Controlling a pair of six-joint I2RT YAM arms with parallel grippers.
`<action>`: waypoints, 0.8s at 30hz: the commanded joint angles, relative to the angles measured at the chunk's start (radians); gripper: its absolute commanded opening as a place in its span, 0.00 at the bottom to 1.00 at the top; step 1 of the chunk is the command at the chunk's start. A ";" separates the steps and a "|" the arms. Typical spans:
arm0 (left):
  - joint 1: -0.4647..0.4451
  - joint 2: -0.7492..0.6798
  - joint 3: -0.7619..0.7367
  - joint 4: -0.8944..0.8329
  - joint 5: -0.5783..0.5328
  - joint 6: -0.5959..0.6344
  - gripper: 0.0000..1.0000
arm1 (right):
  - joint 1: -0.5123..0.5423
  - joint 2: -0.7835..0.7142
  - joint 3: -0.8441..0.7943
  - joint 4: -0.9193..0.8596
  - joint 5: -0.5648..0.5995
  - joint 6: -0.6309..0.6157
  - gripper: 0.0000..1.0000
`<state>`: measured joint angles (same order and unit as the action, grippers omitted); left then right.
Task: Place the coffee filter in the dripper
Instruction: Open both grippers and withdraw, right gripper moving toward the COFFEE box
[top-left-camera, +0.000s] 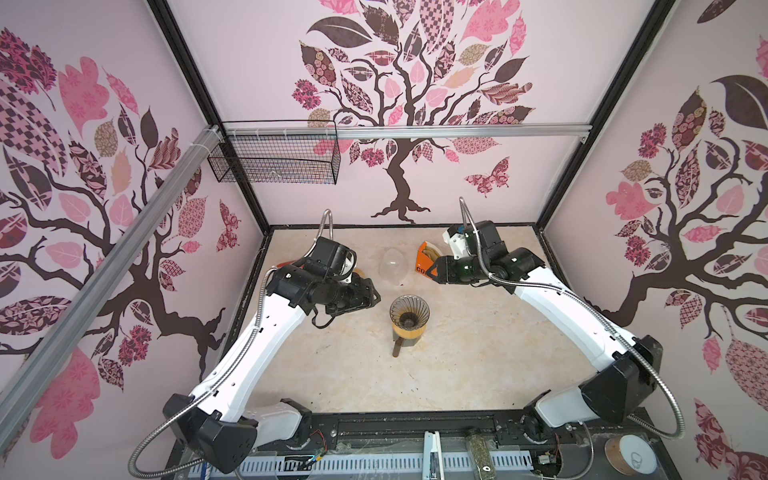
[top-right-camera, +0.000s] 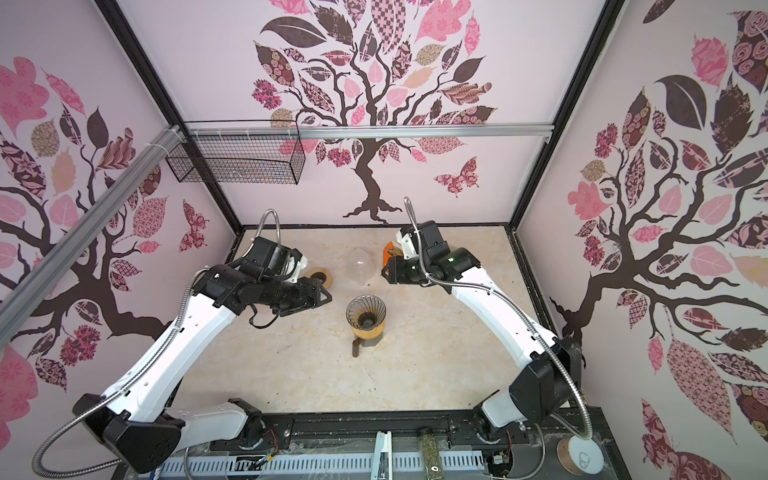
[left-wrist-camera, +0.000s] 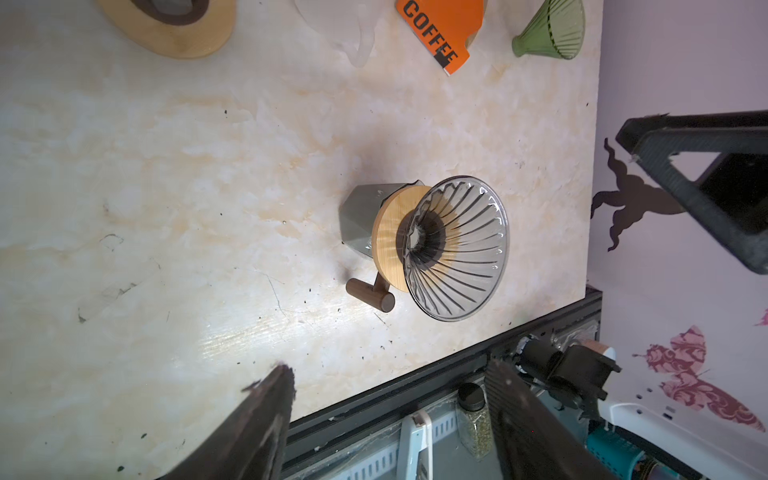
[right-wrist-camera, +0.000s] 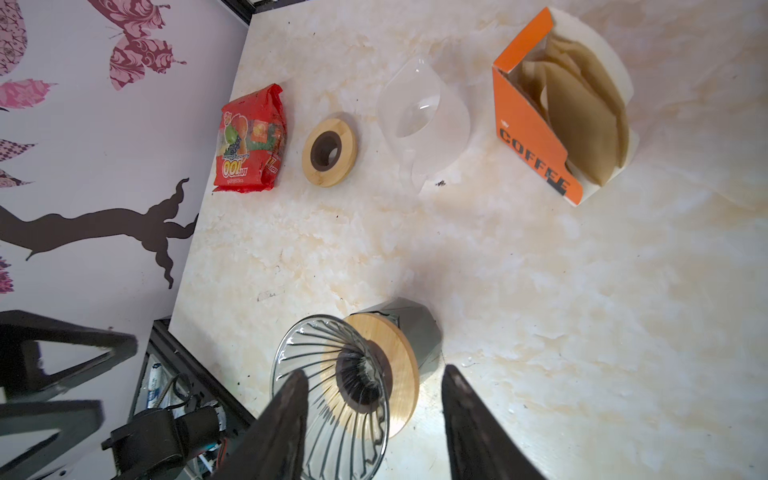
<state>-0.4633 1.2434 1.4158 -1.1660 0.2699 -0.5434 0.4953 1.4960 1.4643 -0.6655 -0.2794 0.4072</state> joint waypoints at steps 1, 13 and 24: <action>0.003 -0.044 0.035 -0.019 -0.041 0.062 0.86 | -0.022 0.042 0.058 -0.019 0.018 -0.013 0.62; -0.010 -0.159 -0.021 0.017 0.060 0.036 0.97 | -0.087 0.151 0.192 -0.057 0.070 -0.015 1.00; -0.113 -0.144 -0.111 0.084 -0.026 0.038 0.97 | -0.134 0.278 0.222 0.141 0.113 0.012 1.00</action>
<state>-0.5758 1.0840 1.3277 -1.1393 0.2806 -0.5007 0.3767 1.7218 1.6588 -0.6209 -0.1829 0.4194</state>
